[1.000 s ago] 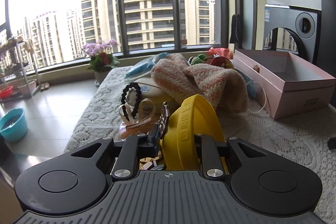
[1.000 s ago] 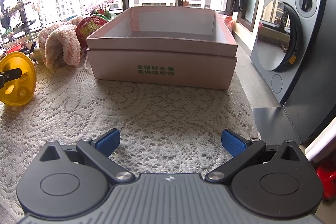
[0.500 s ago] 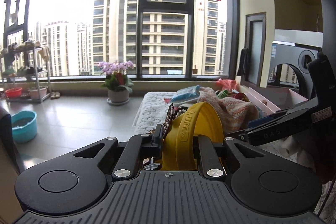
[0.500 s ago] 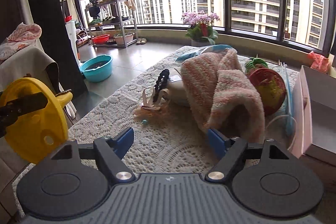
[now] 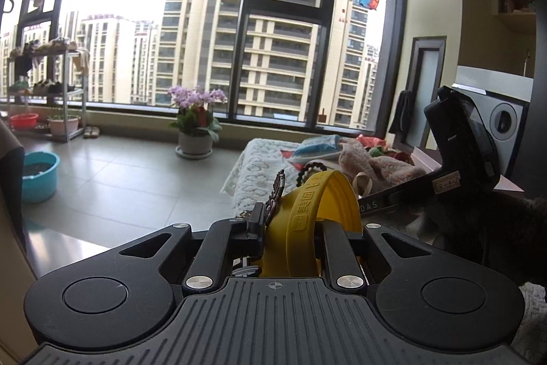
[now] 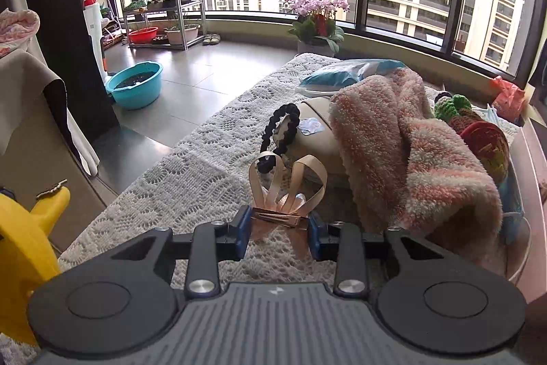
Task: Organize soft objects
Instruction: 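Grasp the yellow plastic lid with the left gripper while the right gripper grasps the beige ribbon bow, then lower the yellow lid into the pink box with the left gripper while the right drops the ribbon bow in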
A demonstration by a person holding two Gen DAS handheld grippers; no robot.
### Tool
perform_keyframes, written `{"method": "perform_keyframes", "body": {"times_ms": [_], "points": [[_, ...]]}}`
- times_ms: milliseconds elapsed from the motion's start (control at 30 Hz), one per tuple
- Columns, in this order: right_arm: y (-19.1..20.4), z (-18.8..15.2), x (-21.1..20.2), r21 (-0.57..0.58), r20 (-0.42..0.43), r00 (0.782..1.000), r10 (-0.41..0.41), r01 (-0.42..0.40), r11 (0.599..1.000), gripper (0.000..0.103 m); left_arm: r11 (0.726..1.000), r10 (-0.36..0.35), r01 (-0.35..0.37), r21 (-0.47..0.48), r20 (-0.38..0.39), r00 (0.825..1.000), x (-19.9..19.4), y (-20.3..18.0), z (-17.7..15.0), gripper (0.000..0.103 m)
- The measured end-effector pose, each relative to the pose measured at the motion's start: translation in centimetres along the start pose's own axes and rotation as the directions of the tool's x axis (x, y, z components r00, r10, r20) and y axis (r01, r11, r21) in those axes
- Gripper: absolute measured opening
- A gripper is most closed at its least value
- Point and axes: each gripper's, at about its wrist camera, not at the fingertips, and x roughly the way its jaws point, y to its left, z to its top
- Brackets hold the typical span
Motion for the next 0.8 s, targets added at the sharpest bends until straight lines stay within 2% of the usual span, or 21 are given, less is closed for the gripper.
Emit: {"method": "perform_keyframes", "body": {"times_ms": [67, 167, 233, 333, 433, 533, 567, 633, 667, 700, 733, 800], "points": [[-2.0, -1.7, -3.7, 0.019, 0.020, 1.000, 0.005, -0.005, 1.000, 0.033, 0.998, -0.055, 0.056, 0.026, -0.017, 0.998, 0.0, -1.4, 0.1, 0.016], [-5.2, -4.9, -8.7, 0.052, 0.070, 0.996, -0.059, 0.055, 0.997, 0.033, 0.981, -0.164, 0.168, 0.094, -0.043, 0.985, -0.1, -5.0, 0.2, 0.016], [-7.2, -7.5, -11.6, 0.067, 0.096, 0.986, -0.136, 0.130, 0.989, 0.033, 0.960, -0.238, 0.244, 0.140, -0.060, 0.969, 0.2, -7.7, 0.6, 0.016], [-9.9, -11.3, -15.3, 0.103, 0.111, 0.963, -0.244, 0.233, 0.967, 0.033, 0.913, -0.344, 0.352, 0.206, -0.076, 0.936, 1.3, -12.2, 1.9, 0.017], [-12.3, -14.0, -17.9, 0.150, 0.125, 0.944, -0.305, 0.286, 0.946, 0.033, 0.865, -0.409, 0.411, 0.289, -0.072, 0.910, 3.7, -16.8, 4.3, 0.017], [-14.5, -15.4, -20.0, 0.218, 0.162, 0.922, -0.353, 0.315, 0.924, 0.033, 0.828, -0.459, 0.456, 0.326, -0.072, 0.885, 8.5, -21.8, 7.1, 0.017], [-15.3, -15.8, -20.5, 0.245, 0.174, 0.915, -0.363, 0.317, 0.916, 0.033, 0.829, -0.465, 0.461, 0.315, -0.067, 0.883, 10.5, -23.3, 8.2, 0.018], [-16.3, -16.2, -20.9, 0.280, 0.186, 0.909, -0.373, 0.315, 0.907, 0.033, 0.851, -0.452, 0.451, 0.269, -0.059, 0.890, 15.3, -26.2, 10.1, 0.020], [-16.7, -16.2, -20.9, 0.299, 0.186, 0.905, -0.382, 0.318, 0.900, 0.033, 0.859, -0.445, 0.451, 0.244, -0.082, 0.892, 17.3, -27.3, 10.6, 0.021], [-17.0, -16.3, -20.8, 0.307, 0.185, 0.904, -0.385, 0.319, 0.897, 0.033, 0.869, -0.432, 0.452, 0.200, -0.139, 0.891, 19.8, -28.4, 10.8, 0.021], [-17.2, -16.7, -20.8, 0.314, 0.184, 0.903, -0.388, 0.320, 0.894, 0.033, 0.880, -0.417, 0.453, 0.144, -0.224, 0.881, 22.5, -29.2, 10.4, 0.021], [-17.7, -17.2, -20.5, 0.319, 0.180, 0.906, -0.384, 0.316, 0.894, 0.033, 0.882, -0.391, 0.455, 0.126, -0.346, 0.853, 25.5, -30.4, 8.8, 0.021]]}}
